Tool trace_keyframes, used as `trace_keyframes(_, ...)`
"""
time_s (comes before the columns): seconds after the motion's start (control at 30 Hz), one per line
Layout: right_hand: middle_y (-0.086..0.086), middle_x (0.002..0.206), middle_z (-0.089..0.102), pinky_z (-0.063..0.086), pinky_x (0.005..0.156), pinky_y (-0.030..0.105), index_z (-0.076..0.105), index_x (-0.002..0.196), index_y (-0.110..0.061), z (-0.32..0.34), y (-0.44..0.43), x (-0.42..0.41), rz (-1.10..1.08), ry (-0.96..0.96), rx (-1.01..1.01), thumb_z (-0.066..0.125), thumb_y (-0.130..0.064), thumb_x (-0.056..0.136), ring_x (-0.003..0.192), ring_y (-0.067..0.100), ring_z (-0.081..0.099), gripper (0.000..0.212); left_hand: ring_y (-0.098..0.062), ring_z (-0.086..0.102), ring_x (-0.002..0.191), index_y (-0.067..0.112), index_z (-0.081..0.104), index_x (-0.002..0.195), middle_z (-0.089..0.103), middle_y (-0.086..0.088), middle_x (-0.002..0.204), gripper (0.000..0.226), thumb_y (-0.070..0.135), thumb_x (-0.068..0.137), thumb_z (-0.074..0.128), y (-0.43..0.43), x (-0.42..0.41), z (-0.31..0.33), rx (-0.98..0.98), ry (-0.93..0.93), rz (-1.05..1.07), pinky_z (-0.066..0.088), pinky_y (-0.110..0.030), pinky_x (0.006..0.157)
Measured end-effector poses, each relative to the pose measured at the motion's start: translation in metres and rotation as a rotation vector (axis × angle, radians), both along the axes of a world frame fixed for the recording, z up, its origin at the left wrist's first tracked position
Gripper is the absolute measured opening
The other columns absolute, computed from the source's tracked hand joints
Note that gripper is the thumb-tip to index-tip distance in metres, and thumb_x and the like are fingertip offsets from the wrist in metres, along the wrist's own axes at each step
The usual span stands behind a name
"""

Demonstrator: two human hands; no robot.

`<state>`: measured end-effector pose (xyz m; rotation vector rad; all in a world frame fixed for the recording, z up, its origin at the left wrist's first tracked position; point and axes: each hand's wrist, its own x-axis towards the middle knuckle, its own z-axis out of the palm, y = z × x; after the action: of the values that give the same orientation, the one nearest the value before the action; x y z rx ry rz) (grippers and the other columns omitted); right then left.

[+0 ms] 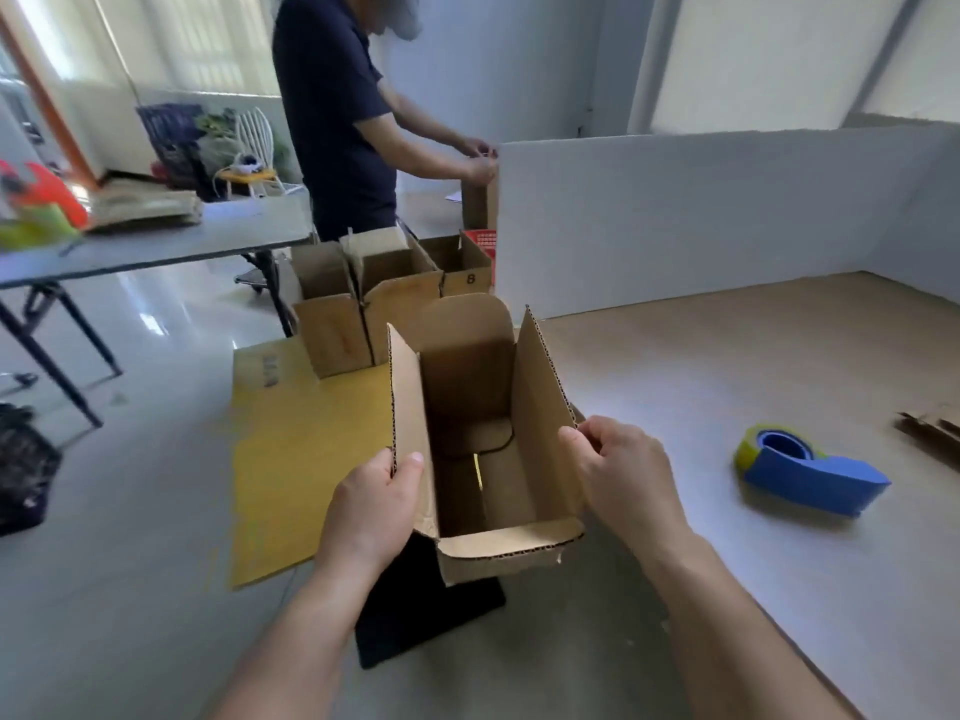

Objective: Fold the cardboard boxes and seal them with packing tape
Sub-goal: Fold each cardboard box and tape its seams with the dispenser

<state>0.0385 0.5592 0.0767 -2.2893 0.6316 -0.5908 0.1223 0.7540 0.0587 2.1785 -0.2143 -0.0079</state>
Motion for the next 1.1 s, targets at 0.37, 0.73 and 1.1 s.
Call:
trace_keyframes(0.37, 0.003, 0.063, 0.057, 0.043, 0.057, 0.035, 0.056, 0.072, -0.016, -0.023, 0.174, 0.124, 0.302, 0.150, -0.102, 0.048, -0.039, 0.095, 0.067, 0.027, 0.055, 0.034, -0.023, 0.033, 0.056, 0.009, 0.026, 0.061, 0.035, -0.005, 0.056, 0.045, 0.024, 0.097, 0.049, 0.191, 0.072, -0.020, 0.043, 0.026, 0.300, 0.024, -0.034, 0.052)
trace_keyframes(0.73, 0.001, 0.072, 0.060, 0.040, 0.055, 0.030, 0.057, 0.081, -0.018, -0.028, 0.219, 0.276, 0.498, 0.200, -0.167, 0.048, -0.035, 0.092, 0.071, 0.026, 0.055, 0.022, -0.034, 0.040, 0.069, 0.006, 0.030, 0.062, 0.038, -0.012, 0.059, 0.036, 0.016, 0.094, 0.046, 0.246, 0.204, -0.026, 0.159, 0.001, 0.451, 0.025, -0.039, 0.057)
trace_keyframes(1.1, -0.004, 0.072, 0.048, 0.033, 0.067, 0.031, 0.043, 0.085, -0.019, 0.003, 0.196, 0.487, 0.561, 0.083, -0.333, 0.051, -0.024, 0.089, 0.060, 0.019, 0.041, 0.010, -0.029, 0.041, 0.065, 0.012, 0.033, 0.061, 0.040, -0.007, 0.060, 0.032, 0.017, 0.091, 0.043, 0.216, 0.408, 0.001, 0.257, -0.008, 0.451, 0.024, -0.033, 0.051)
